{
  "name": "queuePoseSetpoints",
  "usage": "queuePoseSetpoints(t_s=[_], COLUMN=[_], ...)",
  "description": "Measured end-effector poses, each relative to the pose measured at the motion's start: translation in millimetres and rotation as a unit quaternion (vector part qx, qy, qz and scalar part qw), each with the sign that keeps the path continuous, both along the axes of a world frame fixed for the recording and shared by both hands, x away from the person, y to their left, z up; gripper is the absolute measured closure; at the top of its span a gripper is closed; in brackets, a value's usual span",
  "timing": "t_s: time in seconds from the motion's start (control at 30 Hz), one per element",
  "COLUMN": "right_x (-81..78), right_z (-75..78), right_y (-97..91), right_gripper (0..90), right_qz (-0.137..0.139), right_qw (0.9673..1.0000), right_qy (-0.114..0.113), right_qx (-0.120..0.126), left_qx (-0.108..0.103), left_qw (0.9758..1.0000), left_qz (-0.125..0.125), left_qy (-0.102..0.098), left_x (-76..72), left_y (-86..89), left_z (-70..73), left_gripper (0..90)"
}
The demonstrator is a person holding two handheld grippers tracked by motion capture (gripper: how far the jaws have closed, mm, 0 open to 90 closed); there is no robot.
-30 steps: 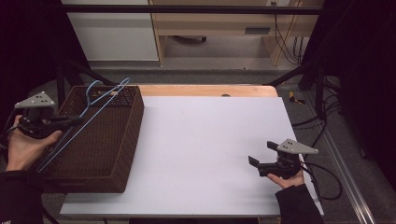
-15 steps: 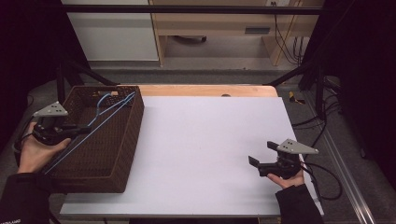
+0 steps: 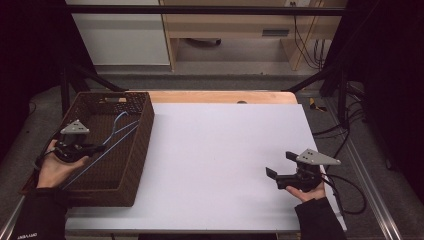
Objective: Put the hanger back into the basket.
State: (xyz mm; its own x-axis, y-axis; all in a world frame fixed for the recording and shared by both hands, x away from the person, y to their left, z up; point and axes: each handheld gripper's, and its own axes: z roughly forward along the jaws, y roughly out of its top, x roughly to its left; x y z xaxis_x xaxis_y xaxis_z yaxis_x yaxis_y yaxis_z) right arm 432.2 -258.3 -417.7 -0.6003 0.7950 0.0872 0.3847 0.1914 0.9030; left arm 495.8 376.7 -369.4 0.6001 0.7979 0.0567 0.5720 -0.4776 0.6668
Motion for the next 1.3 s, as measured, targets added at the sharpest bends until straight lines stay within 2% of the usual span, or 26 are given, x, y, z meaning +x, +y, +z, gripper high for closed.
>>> queuePoseSetpoints(t_s=[0.03, 0.07, 0.17, 0.23, 0.27, 0.33, 0.37, 0.4, 0.43, 0.47, 0.6, 0.67, 0.73, 0.87, 0.9, 1.0, 1.07, 1.2, 1.3], right_x=[0.2, 0.2, -0.1, -0.3, -0.4, -0.4, -0.3, -0.4, -0.6, -0.7, -0.9, -0.9, -1.0, -1.2, -1.3, -1.8, -1.8, -1.9, -2.5], right_z=[-0.1, -0.1, 0.0, 0.3, 0.6, 0.7, 0.7, 0.7, 0.9, 1.1, 1.8, 2.1, 2.3, 2.9, 3.1, 3.9, 4.2, 4.7, 5.5], right_y=[-0.1, -0.1, 0.0, -0.3, -0.5, -1.0, -1.1, -0.6, -0.4, -0.9, -1.6, -1.6, -1.7, -2.4, -2.4, -3.0, -3.0, -4.0, -4.8], right_gripper=[4.9, 4.8, 4.8, 4.8, 4.8, 4.9, 4.9, 4.8, 4.9, 4.9, 4.8, 4.8, 4.8, 4.6, 4.6, 4.5, 4.4, 4.3, 4.2], right_qz=[0.001, 0.001, 0.001, 0.000, -0.002, -0.001, 0.000, -0.002, -0.001, -0.001, -0.003, -0.003, -0.002, -0.003, -0.004, -0.004, -0.004, -0.004, -0.003], right_qw=[1.0000, 1.0000, 1.0000, 1.0000, 1.0000, 1.0000, 1.0000, 1.0000, 1.0000, 1.0000, 1.0000, 1.0000, 1.0000, 0.9999, 0.9999, 0.9999, 0.9999, 0.9999, 0.9999], right_qy=[-0.002, -0.002, -0.001, -0.002, -0.002, -0.003, -0.003, -0.002, -0.002, -0.003, -0.003, -0.004, -0.005, -0.006, -0.007, -0.007, -0.008, -0.010, -0.010], right_qx=[-0.001, -0.001, -0.001, 0.001, 0.003, 0.002, 0.001, 0.003, 0.004, 0.002, 0.004, 0.005, 0.006, 0.008, 0.010, 0.012, 0.015, 0.013, 0.013], left_qx=[0.003, -0.003, 0.014, 0.010, 0.004, 0.012, 0.007, 0.007, -0.004, -0.009, -0.031, -0.052, -0.063, -0.111, -0.115, -0.135, -0.141, -0.162, -0.167], left_qw=[1.0000, 0.9999, 0.9994, 0.9990, 0.9991, 0.9989, 0.9990, 0.9991, 0.9991, 0.9991, 0.9982, 0.9964, 0.9943, 0.9891, 0.9885, 0.9846, 0.9830, 0.9777, 0.9754], left_qz=[0.006, 0.010, 0.029, 0.041, 0.039, 0.043, 0.042, 0.041, 0.043, 0.040, 0.036, 0.034, 0.034, 0.022, 0.011, -0.004, -0.008, -0.019, -0.025], left_qy=[0.001, 0.006, 0.013, 0.014, 0.018, 0.014, 0.012, 0.007, -0.004, -0.006, -0.037, -0.059, -0.078, -0.094, -0.097, -0.111, -0.117, -0.132, -0.142], left_x=[-0.1, 0.2, 0.8, 0.1, -0.3, -2.7, -4.5, -6.6, -9.6, -11.5, -22.5, -28.0, -32.1, -39.1, -41.1, -47.8, -51.9, -61.0, -66.8], left_y=[0.0, 0.0, 0.8, 2.3, 3.4, 3.7, 4.2, 4.8, 4.5, 4.4, -1.0, -6.8, -13.2, -28.4, -31.9, -46.7, -56.2, -77.9, -93.2], left_z=[-1.2, -2.7, -5.8, -7.0, -6.6, -5.3, -3.7, -1.4, 1.1, 3.5, 15.5, 21.7, 26.3, 32.0, 33.1, 34.1, 34.9, 34.2, 31.1], left_gripper=[86.9, 86.7, 84.9, 81.9, 79.9, 78.1, 76.1, 73.3, 72.2, 70.2, 62.7, 54.9, 47.2, 37.7, 35.7, 30.8, 26.8, 22.6, 18.4])
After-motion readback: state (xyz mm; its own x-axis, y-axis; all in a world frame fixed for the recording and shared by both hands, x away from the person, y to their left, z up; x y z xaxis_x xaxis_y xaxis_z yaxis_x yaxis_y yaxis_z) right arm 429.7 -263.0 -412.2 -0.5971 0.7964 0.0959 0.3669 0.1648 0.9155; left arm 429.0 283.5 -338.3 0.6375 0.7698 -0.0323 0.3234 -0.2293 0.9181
